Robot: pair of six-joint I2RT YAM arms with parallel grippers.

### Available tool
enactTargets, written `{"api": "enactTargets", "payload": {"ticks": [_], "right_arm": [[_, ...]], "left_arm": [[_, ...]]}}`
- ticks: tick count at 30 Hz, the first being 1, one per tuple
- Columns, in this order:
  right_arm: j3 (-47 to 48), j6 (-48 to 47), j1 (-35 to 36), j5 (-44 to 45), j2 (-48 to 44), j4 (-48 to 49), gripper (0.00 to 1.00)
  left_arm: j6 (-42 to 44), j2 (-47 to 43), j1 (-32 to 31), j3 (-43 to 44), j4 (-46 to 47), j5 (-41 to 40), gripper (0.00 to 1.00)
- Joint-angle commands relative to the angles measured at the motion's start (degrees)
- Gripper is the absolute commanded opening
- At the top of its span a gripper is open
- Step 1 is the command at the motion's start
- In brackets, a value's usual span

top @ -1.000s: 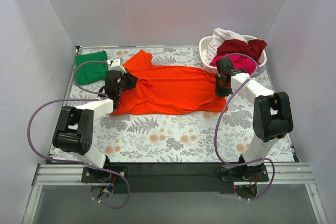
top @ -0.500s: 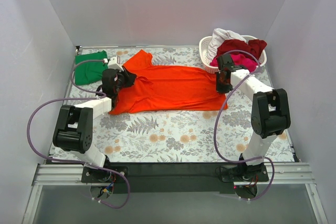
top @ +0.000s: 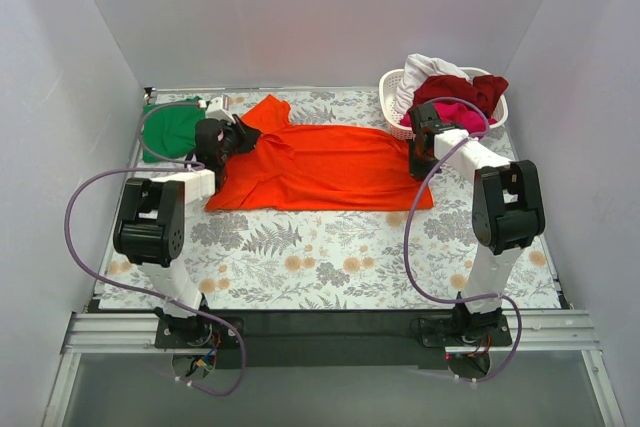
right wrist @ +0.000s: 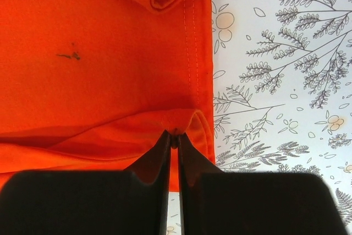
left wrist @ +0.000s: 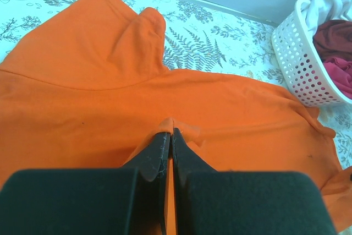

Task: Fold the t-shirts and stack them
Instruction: Fold the tshirt

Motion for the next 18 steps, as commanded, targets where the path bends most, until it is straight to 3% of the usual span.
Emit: {"api": "enactTargets", "payload": {"ticks": [1, 6, 8, 12, 18], "right_arm": [[2.7, -0.29, -0.13, 0.02, 0.6, -0.04, 0.01], [3.58, -0.12, -0.13, -0.42, 1.04, -0.04, 0.01], [3.67, -0.12, -0.13, -0.51, 1.04, -0.04, 0.01], [4.02, -0.2, -0.13, -0.86, 0.16, -0.04, 0.01], [5.25, -1.26, -0.13, -0.95, -3.7, -0.04, 0.39]], "left_arm": [[0.23, 1.2, 0.46, 2.46, 1.35, 1.67, 0.0], [0.58, 4.01, 0.46, 3.96, -0.23, 1.32, 0.0], [0.67, 4.54, 0.46, 4.48, -1.11, 0.53, 0.14], [1.02, 3.06, 0.46, 4.58, -2.96, -5.17, 0.29], [0.93, -6.15, 0.46, 2.3, -7.96, -11.07, 0.37]]}}
